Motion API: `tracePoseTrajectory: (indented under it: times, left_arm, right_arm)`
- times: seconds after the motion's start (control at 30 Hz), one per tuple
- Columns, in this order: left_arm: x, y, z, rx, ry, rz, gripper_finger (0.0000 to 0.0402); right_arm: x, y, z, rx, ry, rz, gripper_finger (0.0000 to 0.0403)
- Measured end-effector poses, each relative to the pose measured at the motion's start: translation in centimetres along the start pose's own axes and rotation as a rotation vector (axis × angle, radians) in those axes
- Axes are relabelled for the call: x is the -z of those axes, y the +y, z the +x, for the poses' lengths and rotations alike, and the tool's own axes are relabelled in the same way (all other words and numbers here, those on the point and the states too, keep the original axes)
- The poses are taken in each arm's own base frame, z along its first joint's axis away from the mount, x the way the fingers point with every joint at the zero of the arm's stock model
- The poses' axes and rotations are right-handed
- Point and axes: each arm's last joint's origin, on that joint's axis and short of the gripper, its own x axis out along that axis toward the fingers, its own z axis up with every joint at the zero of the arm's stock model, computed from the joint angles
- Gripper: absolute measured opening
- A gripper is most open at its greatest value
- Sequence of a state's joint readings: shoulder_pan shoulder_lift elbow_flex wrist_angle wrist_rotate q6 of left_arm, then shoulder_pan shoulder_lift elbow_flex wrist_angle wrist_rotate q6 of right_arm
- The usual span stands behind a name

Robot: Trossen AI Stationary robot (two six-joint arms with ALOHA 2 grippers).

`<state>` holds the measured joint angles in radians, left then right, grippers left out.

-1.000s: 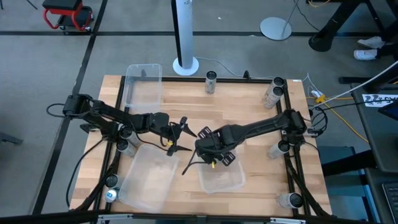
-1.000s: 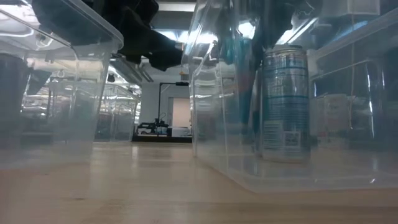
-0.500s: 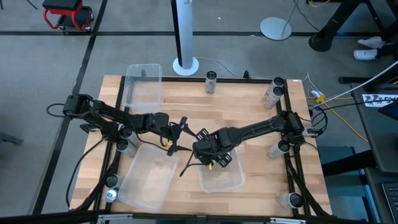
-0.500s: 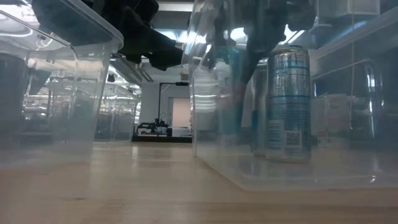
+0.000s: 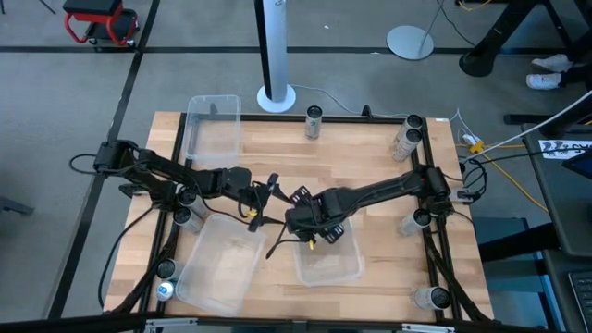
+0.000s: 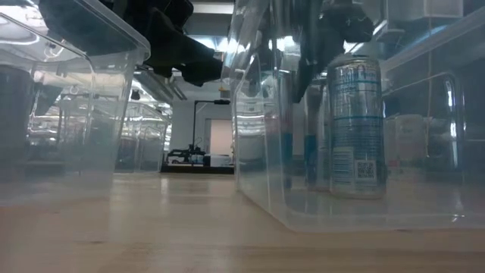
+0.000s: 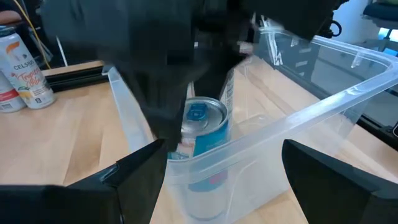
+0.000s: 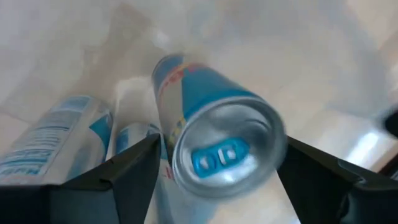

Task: Sort soda cans
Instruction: Put the right blue soda can into the bottom right transparent bin, then put the blue soda can into the bottom right transparent bin

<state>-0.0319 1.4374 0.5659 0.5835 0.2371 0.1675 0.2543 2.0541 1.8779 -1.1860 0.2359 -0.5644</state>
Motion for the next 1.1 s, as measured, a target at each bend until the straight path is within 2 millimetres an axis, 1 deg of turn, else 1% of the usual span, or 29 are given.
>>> tracePoseTrajectory:
  times: [0.23, 0.33, 0.43, 0.53, 0.7, 0.8, 0.93, 1.03, 1.1]
  left_arm:
    - [0.0, 0.0, 0.0, 0.000, 0.000, -0.003, 0.0306]
    - [0.0, 0.0, 0.0, -0.002, 0.000, -0.004, 0.0306]
    - [-0.2, 0.1, -0.3, -0.044, 0.011, -0.001, 0.0306]
    - [-0.7, 0.2, -1.1, -0.103, 0.054, -0.005, 0.0306]
    - [-3.5, 0.5, -2.8, -0.178, 0.122, -0.009, 0.0306]
    - [-5.2, 0.6, -4.1, -0.218, 0.159, 0.010, 0.0306]
    - [-7.7, 0.8, -6.3, -0.299, 0.232, 0.000, 0.0306]
    - [-9.2, 0.8, -8.2, -0.367, 0.313, -0.035, 0.0306]
    - [-10.1, 0.7, -9.6, -0.402, 0.360, -0.061, 0.0306]
  right_arm:
    - [0.1, -0.8, -3.1, 0.004, -0.011, -0.007, 0.0304]
    - [0.2, -0.7, -4.3, 0.008, -0.002, -0.016, 0.0304]
    - [0.0, 0.0, -5.1, 0.014, 0.021, -0.042, 0.0305]
    - [-0.2, 1.3, -5.7, 0.030, 0.070, -0.099, 0.0305]
    - [-0.3, 4.0, -6.6, 0.080, 0.205, -0.190, 0.0305]
    - [-0.7, 4.8, -7.2, 0.160, 0.215, -0.192, 0.0305]
    - [-0.6, 5.7, -8.6, 0.273, 0.225, -0.214, 0.0305]
    - [0.4, 6.4, -9.9, 0.337, 0.228, -0.203, 0.0305]
    - [1.4, 6.9, -10.8, 0.384, 0.226, -0.179, 0.0305]
